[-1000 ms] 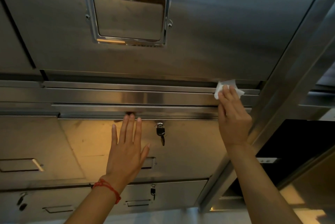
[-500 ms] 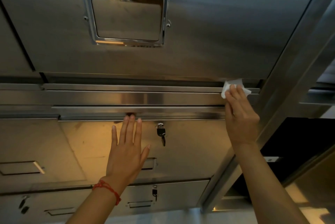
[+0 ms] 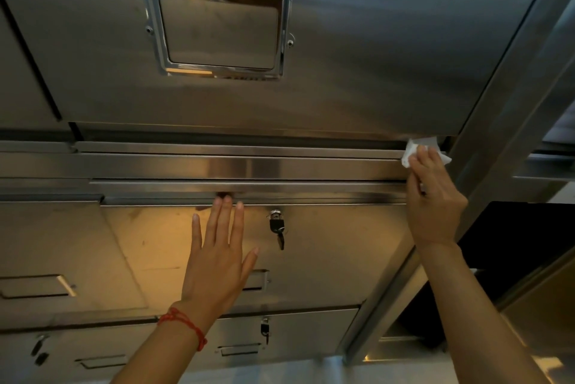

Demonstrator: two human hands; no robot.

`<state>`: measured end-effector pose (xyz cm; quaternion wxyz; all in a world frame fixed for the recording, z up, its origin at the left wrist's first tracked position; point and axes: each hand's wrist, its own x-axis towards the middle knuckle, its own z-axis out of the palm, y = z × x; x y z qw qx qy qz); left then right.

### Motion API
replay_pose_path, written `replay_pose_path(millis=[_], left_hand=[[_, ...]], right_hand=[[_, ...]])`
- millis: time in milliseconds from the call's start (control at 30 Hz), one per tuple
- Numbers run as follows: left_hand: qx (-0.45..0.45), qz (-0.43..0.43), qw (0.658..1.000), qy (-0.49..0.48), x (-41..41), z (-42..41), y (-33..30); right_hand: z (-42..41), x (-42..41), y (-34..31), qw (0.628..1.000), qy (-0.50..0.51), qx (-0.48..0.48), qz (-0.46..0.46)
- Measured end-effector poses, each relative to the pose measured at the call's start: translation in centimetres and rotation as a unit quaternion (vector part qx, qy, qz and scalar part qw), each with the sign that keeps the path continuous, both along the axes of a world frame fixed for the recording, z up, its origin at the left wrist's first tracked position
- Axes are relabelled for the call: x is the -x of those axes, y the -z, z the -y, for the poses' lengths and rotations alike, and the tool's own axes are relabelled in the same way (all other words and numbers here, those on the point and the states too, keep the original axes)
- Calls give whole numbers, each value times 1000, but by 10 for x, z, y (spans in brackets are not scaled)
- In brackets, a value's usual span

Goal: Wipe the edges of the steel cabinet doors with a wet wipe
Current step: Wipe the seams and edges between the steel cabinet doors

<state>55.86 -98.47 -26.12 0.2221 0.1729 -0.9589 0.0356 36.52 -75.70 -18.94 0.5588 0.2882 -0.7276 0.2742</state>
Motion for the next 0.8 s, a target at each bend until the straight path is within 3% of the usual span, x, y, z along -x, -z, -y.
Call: replay_pose_path(millis=[800], left_hand=[[8,12,1000,6,0,2,1]], right_hand=[[87,-58,2,999,-32,-20,16]])
